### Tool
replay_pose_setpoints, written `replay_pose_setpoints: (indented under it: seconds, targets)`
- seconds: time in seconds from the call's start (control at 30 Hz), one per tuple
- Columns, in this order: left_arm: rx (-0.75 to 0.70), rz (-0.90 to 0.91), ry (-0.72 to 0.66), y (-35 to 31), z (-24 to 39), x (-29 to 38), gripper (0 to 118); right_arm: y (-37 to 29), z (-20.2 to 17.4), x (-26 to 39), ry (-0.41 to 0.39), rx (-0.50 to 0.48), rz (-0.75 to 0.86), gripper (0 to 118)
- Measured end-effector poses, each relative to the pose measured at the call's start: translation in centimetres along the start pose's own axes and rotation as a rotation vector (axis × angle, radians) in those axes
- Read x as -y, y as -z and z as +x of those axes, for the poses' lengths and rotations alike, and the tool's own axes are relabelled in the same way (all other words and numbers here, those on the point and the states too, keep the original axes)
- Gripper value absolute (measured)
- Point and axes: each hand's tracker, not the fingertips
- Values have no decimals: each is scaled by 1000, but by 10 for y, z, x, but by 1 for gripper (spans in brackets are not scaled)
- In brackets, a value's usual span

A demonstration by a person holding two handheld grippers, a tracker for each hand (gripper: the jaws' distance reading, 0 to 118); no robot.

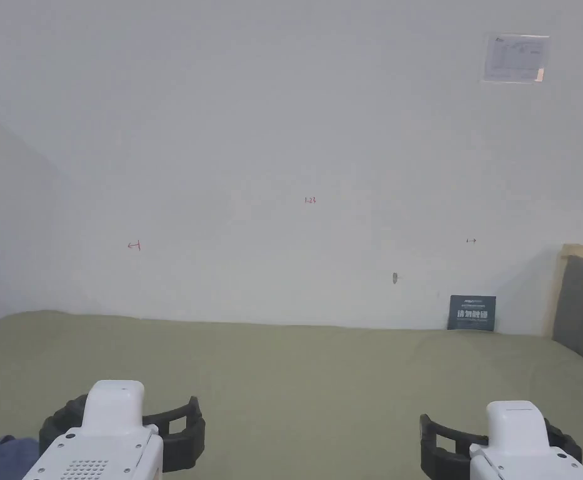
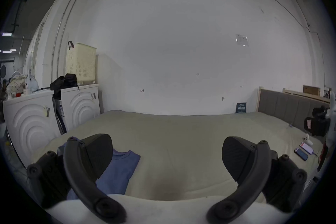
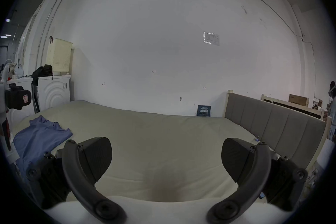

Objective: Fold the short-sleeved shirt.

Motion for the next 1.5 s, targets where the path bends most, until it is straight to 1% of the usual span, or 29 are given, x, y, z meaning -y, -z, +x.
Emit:
replay_pose_setpoints:
  seconds: [0.03, 0.07, 0.1, 0.13, 0.17, 0.2, 0.23, 0.27, 0.3, 0.37, 0.4, 0.47, 0.5, 0.57, 0.7, 0.9, 0.97, 1.1, 1.2, 1.3, 1.4, 1.43, 1.5]
  targets:
    - [0, -4, 5, 0, 1, 1, 110, -1, 1, 0, 9, -11, -9, 95]
    - [1, 1, 9, -1, 2, 3, 110, -1, 0, 0, 8, -13, -10, 95]
    - [-1, 11, 22, -2, 5, 5, 106, -1, -1, 0, -2, -2, -12, 86]
    - [-32, 21, 69, 0, 6, 6, 92, -1, -2, 1, -37, 20, -22, 64]
    - [-64, -4, 119, 3, 8, 8, 53, 0, -5, 3, -23, 17, -13, 21]
    - [-46, 9, 92, 1, 7, 6, 3, 0, -4, 3, -17, -3, -21, 9]
    - [9, 0, 66, -1, 3, 6, 4, 0, -4, 2, -4, -30, -33, 9]
    - [17, 1, 54, -2, 3, 6, 3, 1, -5, 2, -12, -21, -34, 9]
    - [-4, 9, 59, -4, 2, 6, 3, 2, -8, 2, -23, -20, -37, 9]
    - [-33, 21, 57, -7, -3, 4, 3, 5, -15, -1, -19, -45, -44, 8]
    - [-36, 24, 35, -7, -8, 5, 3, 8, -21, -3, -9, -74, -48, 9]
    - [-69, 31, 14, -12, -23, 4, 3, 12, -43, -7, -21, -98, -41, 9]
    - [-99, 33, 9, -16, -33, 3, 3, 15, -55, -8, -30, -139, -31, 9]
    - [-134, 26, 11, -22, -52, 4, 3, 22, -83, -10, -38, -173, -25, 9]
    - [-261, 14, 10, -50, -98, -2, 3, 37, -145, -14, 16, -296, -31, 9]
    - [-452, -6, -39, -87, -177, 1, 3, 45, -239, -20, 15, -484, -26, 9]
    - [-495, -16, -41, -96, -196, 6, 3, 43, -263, -21, 17, -539, -33, 9]
    - [-531, -31, -54, -109, -219, 14, 3, 42, -296, -17, -11, -592, -32, 9]
    - [-515, -61, -74, -101, -230, 19, 3, 49, -307, -12, -22, -608, -43, 9]
    - [-441, -156, -79, -64, -240, 16, 3, 61, -309, -5, -32, -608, -53, 9]
    - [-320, -319, -47, 5, -252, 10, 3, 78, -308, 3, -53, -600, -67, 9]
    - [-268, -369, -63, 33, -257, 7, 3, 85, -307, 7, -63, -598, -70, 9]
    - [-142, -537, -115, 91, -268, 2, 3, 98, -303, 15, -88, -590, -81, 9]
